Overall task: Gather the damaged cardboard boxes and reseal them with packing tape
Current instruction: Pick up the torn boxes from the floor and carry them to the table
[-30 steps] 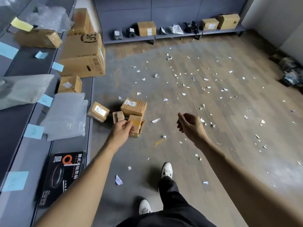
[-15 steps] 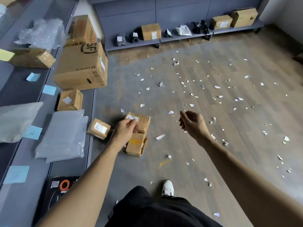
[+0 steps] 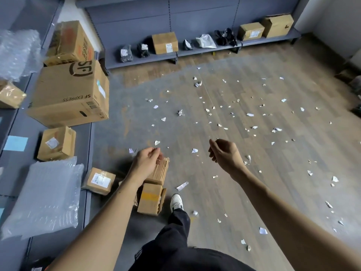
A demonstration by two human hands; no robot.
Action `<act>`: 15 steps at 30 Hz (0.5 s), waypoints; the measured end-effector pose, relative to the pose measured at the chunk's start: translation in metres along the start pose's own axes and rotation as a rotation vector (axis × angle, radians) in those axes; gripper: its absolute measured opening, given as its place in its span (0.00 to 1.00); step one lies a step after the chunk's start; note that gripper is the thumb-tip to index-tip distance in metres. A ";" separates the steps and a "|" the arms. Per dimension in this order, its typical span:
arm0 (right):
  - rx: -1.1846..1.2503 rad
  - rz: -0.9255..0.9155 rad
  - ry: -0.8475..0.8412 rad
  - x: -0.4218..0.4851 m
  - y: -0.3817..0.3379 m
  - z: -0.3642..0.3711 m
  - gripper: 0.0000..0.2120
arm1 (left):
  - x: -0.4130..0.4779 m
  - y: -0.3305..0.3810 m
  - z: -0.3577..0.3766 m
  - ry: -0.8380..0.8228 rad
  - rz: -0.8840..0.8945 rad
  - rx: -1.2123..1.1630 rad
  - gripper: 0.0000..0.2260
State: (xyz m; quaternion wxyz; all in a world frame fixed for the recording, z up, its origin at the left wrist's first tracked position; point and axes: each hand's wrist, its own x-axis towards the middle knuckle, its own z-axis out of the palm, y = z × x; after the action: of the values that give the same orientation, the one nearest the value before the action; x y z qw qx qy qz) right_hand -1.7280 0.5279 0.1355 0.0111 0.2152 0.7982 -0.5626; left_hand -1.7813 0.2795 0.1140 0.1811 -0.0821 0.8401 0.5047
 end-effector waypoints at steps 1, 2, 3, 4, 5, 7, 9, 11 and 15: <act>-0.007 0.007 0.006 0.017 -0.005 0.002 0.20 | 0.020 0.005 0.000 -0.004 0.004 -0.011 0.13; -0.013 0.017 0.012 0.034 -0.010 0.005 0.20 | 0.039 0.011 -0.001 -0.009 0.016 -0.026 0.13; -0.010 0.028 0.017 0.046 -0.015 0.006 0.20 | 0.054 0.017 -0.003 -0.021 0.018 -0.035 0.13; -0.007 0.033 0.020 0.059 -0.020 0.008 0.19 | 0.069 0.023 -0.006 -0.032 0.019 -0.040 0.13; -0.002 0.035 0.019 0.075 -0.026 0.011 0.19 | 0.086 0.031 -0.011 -0.038 0.016 -0.041 0.13; 0.001 0.030 0.017 0.097 -0.036 0.015 0.19 | 0.108 0.044 -0.017 -0.046 0.026 -0.060 0.13; -0.005 0.027 0.022 0.122 -0.048 0.022 0.19 | 0.136 0.058 -0.026 -0.059 0.034 -0.074 0.12; -0.015 0.023 0.017 0.144 -0.059 0.027 0.19 | 0.157 0.068 -0.033 -0.047 0.043 -0.078 0.12; -0.038 0.005 -0.019 0.184 -0.078 0.038 0.20 | 0.192 0.079 -0.043 -0.011 0.034 -0.090 0.12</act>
State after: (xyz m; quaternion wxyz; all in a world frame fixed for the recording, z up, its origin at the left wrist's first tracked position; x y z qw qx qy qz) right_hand -1.9310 0.5332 0.1437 0.0241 0.2113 0.8080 -0.5495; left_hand -1.9926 0.2873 0.1226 0.1731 -0.0732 0.8169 0.5453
